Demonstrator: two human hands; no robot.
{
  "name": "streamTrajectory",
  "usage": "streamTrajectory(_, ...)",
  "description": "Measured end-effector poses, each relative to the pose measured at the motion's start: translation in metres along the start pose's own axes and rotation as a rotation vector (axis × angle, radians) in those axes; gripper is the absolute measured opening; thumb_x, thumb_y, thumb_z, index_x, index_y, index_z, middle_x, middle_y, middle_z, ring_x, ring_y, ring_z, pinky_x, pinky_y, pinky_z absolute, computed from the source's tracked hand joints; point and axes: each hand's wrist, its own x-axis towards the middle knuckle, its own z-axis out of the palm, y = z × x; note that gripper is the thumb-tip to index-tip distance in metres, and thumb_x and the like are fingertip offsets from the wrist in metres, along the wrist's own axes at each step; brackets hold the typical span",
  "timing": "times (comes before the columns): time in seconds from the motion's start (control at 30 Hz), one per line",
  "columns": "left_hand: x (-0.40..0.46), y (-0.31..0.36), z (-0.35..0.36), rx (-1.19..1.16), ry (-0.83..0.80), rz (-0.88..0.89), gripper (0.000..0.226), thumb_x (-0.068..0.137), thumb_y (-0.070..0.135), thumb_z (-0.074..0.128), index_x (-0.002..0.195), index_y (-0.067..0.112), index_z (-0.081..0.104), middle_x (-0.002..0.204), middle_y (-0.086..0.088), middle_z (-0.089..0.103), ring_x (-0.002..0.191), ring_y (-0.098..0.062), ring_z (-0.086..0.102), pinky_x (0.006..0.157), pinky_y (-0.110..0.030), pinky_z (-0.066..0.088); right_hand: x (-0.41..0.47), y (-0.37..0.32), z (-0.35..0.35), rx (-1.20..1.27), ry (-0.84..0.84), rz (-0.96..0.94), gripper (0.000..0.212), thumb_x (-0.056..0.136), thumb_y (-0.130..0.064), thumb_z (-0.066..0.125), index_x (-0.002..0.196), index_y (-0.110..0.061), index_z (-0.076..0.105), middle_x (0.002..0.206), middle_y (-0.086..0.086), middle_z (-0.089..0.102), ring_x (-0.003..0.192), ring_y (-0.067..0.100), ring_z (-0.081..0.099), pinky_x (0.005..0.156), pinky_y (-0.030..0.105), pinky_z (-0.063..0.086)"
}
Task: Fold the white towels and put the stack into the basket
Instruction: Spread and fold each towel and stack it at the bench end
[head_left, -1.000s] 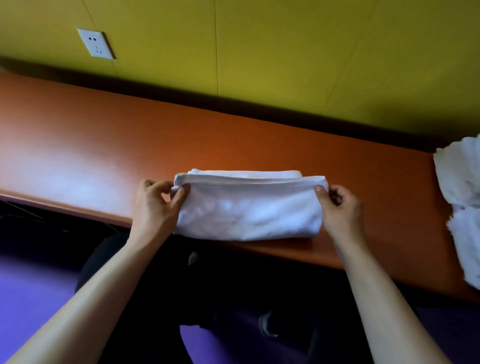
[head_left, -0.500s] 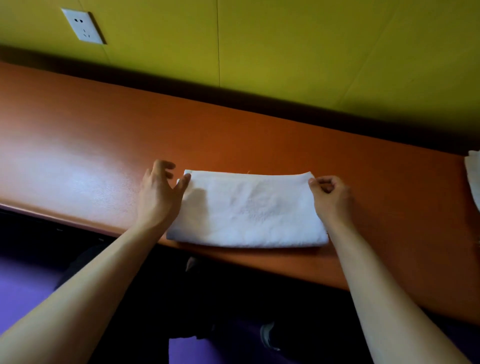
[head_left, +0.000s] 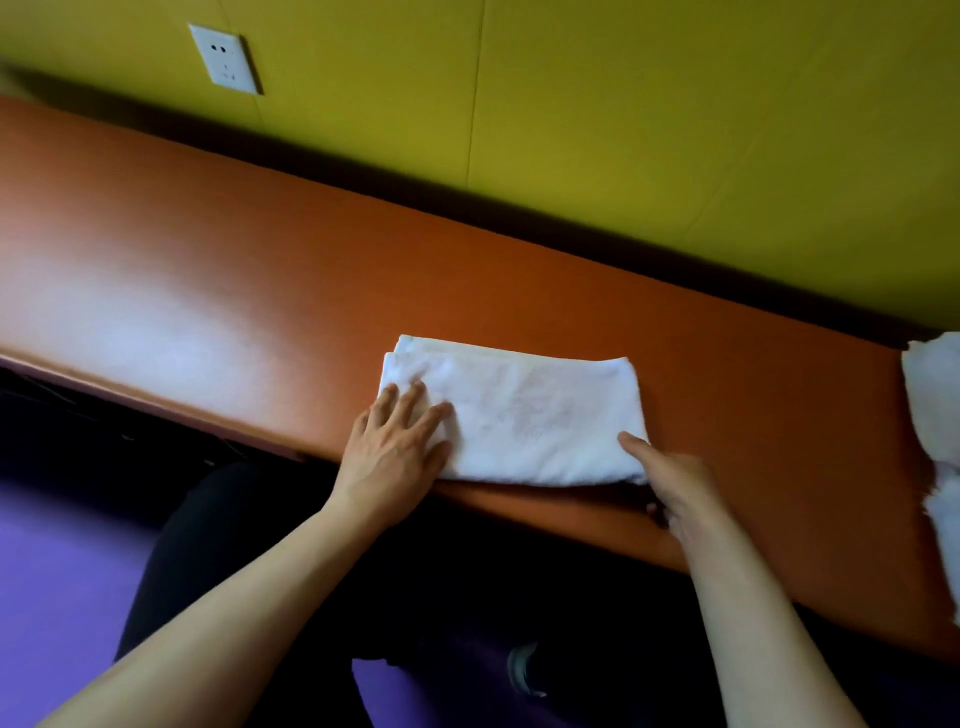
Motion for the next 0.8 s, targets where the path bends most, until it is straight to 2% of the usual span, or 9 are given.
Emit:
streamTrajectory(0.07,-0.002,0.000,-0.002,-0.022,-0.001,0.004,0.060,0.091,0.056,0.028,0.142,0.032,0.050,0.157,-0.010,0.040,0.143,-0.041,0.036,0.107,-0.049,0.040,-0.002,-0.006,-0.001,0.077,-0.110,0.045,0.036,0.081,-0.039,0.076,0.094,-0.006,0.073,0.083,0.009,0.072,0.066,0.022,0.058,0.054,0.028,0.036)
streamTrajectory(0.13,-0.001,-0.004,-0.001,-0.080,-0.016,0.007,0.061,0.091,0.053,0.026,0.144,0.033,0.048,0.159,-0.010,0.036,0.147,-0.040,0.030,0.112,-0.050,0.036,-0.006,-0.011,0.001,0.145,-0.142,-0.009,0.027,0.083,-0.032,0.075,0.095,-0.008,0.072,0.087,0.007,0.075,0.073,0.023,0.065,0.061,0.032,0.047)
streamTrajectory(0.2,0.000,-0.006,-0.002,-0.239,0.025,0.007,0.057,0.091,0.040,0.031,0.143,0.030,0.051,0.159,-0.013,0.034,0.149,-0.036,0.027,0.120,-0.046,0.027,-0.011,-0.014,0.005,0.109,-0.037,-0.183,0.027,0.082,-0.030,0.075,0.098,-0.008,0.073,0.088,0.002,0.075,0.081,0.023,0.068,0.074,0.036,0.052)
streamTrajectory(0.27,0.000,-0.008,-0.008,-0.551,0.057,-0.081,0.054,0.089,0.013,0.045,0.142,0.023,0.054,0.157,-0.015,0.032,0.147,-0.031,0.028,0.119,-0.035,0.021,-0.023,-0.024,0.011,0.029,0.068,-0.383,0.027,0.079,-0.035,0.071,0.091,-0.011,0.072,0.081,-0.001,0.073,0.075,0.022,0.065,0.067,0.034,0.047)
streamTrajectory(0.33,-0.003,-0.015,-0.017,-0.710,0.114,-0.220,0.060,0.084,-0.001,0.053,0.141,0.018,0.053,0.150,-0.015,0.035,0.138,-0.033,0.036,0.111,-0.032,0.028,-0.039,-0.038,0.023,-0.038,0.120,-0.561,0.028,0.076,-0.039,0.065,0.080,-0.011,0.066,0.071,-0.001,0.066,0.066,0.020,0.057,0.061,0.032,0.041)
streamTrajectory(0.5,-0.004,-0.039,-0.024,-0.666,0.138,-0.382,0.052,0.079,0.029,0.067,0.126,0.013,0.055,0.104,-0.009,0.063,0.100,-0.034,0.058,0.094,-0.045,0.046,-0.087,-0.072,0.076,-0.138,0.150,-0.912,0.020,0.086,-0.032,0.064,0.081,-0.012,0.065,0.073,0.002,0.060,0.063,0.017,0.049,0.056,0.026,0.030)
streamTrajectory(0.6,-0.001,-0.042,-0.027,-0.742,0.127,-0.425,0.038,0.085,0.030,0.067,0.119,0.017,0.060,0.101,-0.004,0.071,0.099,-0.030,0.064,0.092,-0.039,0.049,-0.115,-0.074,0.122,-0.194,0.126,-1.039,0.021,0.084,-0.030,0.065,0.080,-0.010,0.067,0.073,0.001,0.055,0.064,0.018,0.048,0.060,0.025,0.032)
streamTrajectory(0.7,0.004,-0.043,-0.030,-0.825,0.160,-0.529,0.022,0.098,0.027,0.055,0.113,0.015,0.065,0.106,-0.007,0.072,0.106,-0.030,0.064,0.083,-0.030,0.043,-0.129,-0.060,0.163,-0.412,-0.059,-0.975,0.026,0.087,-0.037,0.063,0.100,-0.016,0.070,0.091,0.009,0.063,0.083,0.029,0.060,0.074,0.035,0.049)
streamTrajectory(0.8,0.006,-0.046,-0.033,-0.887,0.133,-0.552,0.032,0.103,0.034,0.041,0.108,0.016,0.067,0.103,-0.007,0.069,0.107,-0.032,0.062,0.079,-0.031,0.038,-0.134,-0.045,0.182,-0.711,-0.332,-0.852,0.036,0.091,-0.044,0.058,0.121,-0.025,0.063,0.109,0.007,0.057,0.102,0.028,0.060,0.090,0.035,0.048)
